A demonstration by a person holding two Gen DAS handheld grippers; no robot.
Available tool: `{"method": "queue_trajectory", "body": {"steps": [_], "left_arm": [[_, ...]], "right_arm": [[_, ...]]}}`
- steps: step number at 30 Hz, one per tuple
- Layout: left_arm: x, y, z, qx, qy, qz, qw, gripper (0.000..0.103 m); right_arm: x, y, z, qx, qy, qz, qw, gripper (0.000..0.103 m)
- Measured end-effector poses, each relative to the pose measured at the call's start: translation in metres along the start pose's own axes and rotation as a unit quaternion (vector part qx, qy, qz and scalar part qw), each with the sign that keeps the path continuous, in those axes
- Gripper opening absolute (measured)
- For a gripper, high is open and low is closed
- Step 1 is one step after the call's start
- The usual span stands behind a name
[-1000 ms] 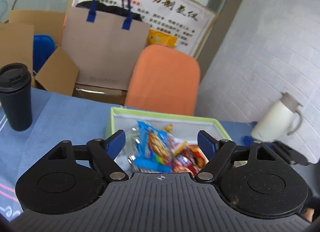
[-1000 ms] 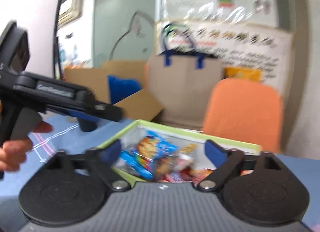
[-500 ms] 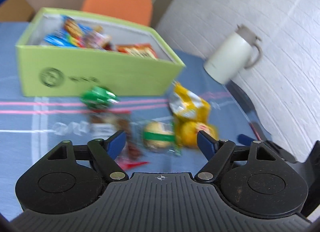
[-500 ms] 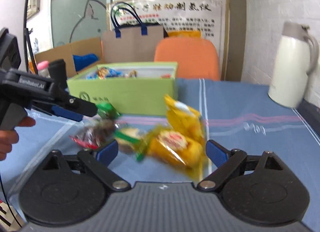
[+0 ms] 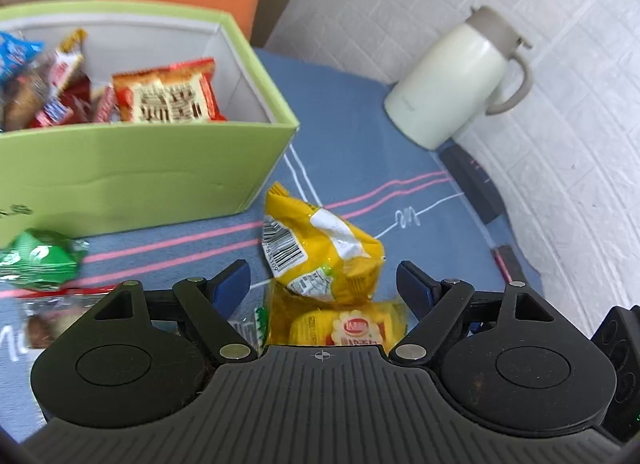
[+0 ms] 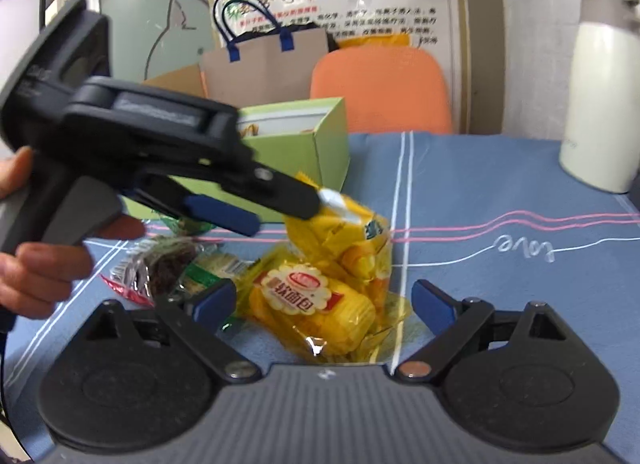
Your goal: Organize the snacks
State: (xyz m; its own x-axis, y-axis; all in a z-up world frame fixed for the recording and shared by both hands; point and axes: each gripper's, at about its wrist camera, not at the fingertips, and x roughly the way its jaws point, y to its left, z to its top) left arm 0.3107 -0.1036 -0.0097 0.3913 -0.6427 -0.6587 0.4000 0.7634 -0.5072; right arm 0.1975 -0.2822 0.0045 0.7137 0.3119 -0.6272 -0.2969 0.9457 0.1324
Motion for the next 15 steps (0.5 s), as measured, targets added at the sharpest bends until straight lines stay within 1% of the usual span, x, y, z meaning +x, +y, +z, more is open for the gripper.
{"method": "queue_trajectory", "body": {"steps": [4, 5, 7, 12, 15], "left_arm": [[0.016, 0.002, -0.005, -0.004, 0.018, -0.006, 0.9998, 0.067], [0.017, 0.002, -0.007, -0.003, 0.021, -0.005, 0.9998, 0.067], [0.019, 0.006, -0.012, -0.003, 0.025, 0.002, 0.9997, 0.067], [0.004, 0.017, -0.025, 0.002, 0.009, 0.0, 1.0, 0.066], [-0.01, 0.025, -0.033, -0.004, 0.002, 0.007, 1.0, 0.066]], "right_arm": [[0.014, -0.005, 0.004, 0.008, 0.019, 0.022, 1.0, 0.093], [0.017, -0.004, 0.003, 0.007, 0.027, 0.029, 0.999, 0.093], [0.019, 0.005, -0.001, 0.002, 0.038, 0.031, 0.999, 0.094], [0.015, 0.032, -0.016, 0.003, 0.042, 0.047, 0.998, 0.094], [0.015, 0.051, -0.02, -0.001, 0.042, 0.037, 0.998, 0.094]]}}
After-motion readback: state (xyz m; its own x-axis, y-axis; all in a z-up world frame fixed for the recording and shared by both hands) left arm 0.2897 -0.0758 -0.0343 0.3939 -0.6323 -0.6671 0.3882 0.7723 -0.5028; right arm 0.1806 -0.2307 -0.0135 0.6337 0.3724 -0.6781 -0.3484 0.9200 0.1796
